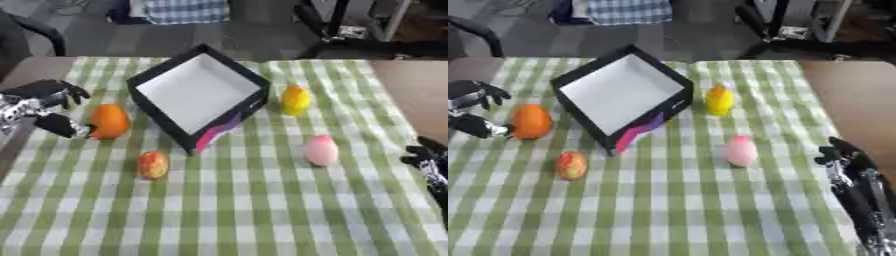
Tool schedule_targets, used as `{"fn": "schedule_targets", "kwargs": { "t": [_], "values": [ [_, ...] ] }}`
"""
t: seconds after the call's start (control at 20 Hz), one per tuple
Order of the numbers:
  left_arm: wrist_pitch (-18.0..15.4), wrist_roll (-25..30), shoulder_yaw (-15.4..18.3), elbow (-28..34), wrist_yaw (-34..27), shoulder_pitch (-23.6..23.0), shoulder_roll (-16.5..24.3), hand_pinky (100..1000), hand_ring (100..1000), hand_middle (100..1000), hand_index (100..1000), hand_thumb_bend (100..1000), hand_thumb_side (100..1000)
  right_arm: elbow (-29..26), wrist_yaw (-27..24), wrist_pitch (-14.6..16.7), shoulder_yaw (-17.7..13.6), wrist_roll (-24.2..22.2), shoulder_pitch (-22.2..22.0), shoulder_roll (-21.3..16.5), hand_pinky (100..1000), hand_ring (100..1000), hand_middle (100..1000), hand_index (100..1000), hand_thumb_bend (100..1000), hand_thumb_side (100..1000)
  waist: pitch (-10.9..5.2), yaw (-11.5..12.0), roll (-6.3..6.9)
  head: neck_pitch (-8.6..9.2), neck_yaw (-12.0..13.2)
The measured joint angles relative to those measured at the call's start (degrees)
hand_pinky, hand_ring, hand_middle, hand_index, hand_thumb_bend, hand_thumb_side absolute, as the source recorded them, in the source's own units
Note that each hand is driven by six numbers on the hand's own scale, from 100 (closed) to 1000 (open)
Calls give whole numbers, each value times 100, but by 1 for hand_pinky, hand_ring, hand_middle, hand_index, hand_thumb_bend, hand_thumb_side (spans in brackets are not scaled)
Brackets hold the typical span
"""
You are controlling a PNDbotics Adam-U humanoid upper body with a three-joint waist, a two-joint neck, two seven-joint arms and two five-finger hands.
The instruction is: Pick up objects on the table and place them in the box.
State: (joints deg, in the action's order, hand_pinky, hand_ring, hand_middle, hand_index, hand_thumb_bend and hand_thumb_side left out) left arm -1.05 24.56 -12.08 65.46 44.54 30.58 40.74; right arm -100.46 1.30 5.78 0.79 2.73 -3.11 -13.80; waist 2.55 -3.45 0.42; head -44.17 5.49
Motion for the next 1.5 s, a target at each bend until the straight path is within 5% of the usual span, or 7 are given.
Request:
{"fn": "schedule_targets", "kwargs": {
  "t": [0.25,0.4,0.55,0.6,0.8,1.15,1.5],
  "values": [
    [-59,-342,13,-503,179,182,-315,761,657,683,860,335,430,1,-4,-1,27,-3,0,0,884,715,706,848,100,640,0,-3,0,0,0],
    [-87,-617,52,-730,253,228,-477,717,577,576,752,141,355,1,-5,-7,30,-9,0,0,883,714,706,848,100,640,0,-8,0,0,0],
    [-82,-1009,93,-856,286,231,-583,689,529,514,667,100,324,1,-5,-7,30,-10,0,0,883,715,706,848,100,641,0,-11,0,0,1],
    [-73,-1140,106,-888,286,231,-607,681,516,488,573,100,361,1,-5,-7,30,-10,0,0,883,714,706,848,100,643,0,-12,0,0,1],
    [14,-1640,158,-875,134,205,-625,687,518,500,444,100,303,1,-5,-7,30,-10,0,0,883,714,706,848,100,641,0,-13,0,0,2],
    [238,-1888,338,120,-322,216,-138,700,525,508,433,100,308,3,-5,-6,29,-8,-3,-1,883,714,705,848,100,641,0,-16,0,0,9],
    [425,-1895,483,936,-745,825,257,700,520,507,434,100,314,21,-6,-6,28,-8,-45,-1,884,714,705,848,100,642,-2,-30,0,0,24]
  ]
}}
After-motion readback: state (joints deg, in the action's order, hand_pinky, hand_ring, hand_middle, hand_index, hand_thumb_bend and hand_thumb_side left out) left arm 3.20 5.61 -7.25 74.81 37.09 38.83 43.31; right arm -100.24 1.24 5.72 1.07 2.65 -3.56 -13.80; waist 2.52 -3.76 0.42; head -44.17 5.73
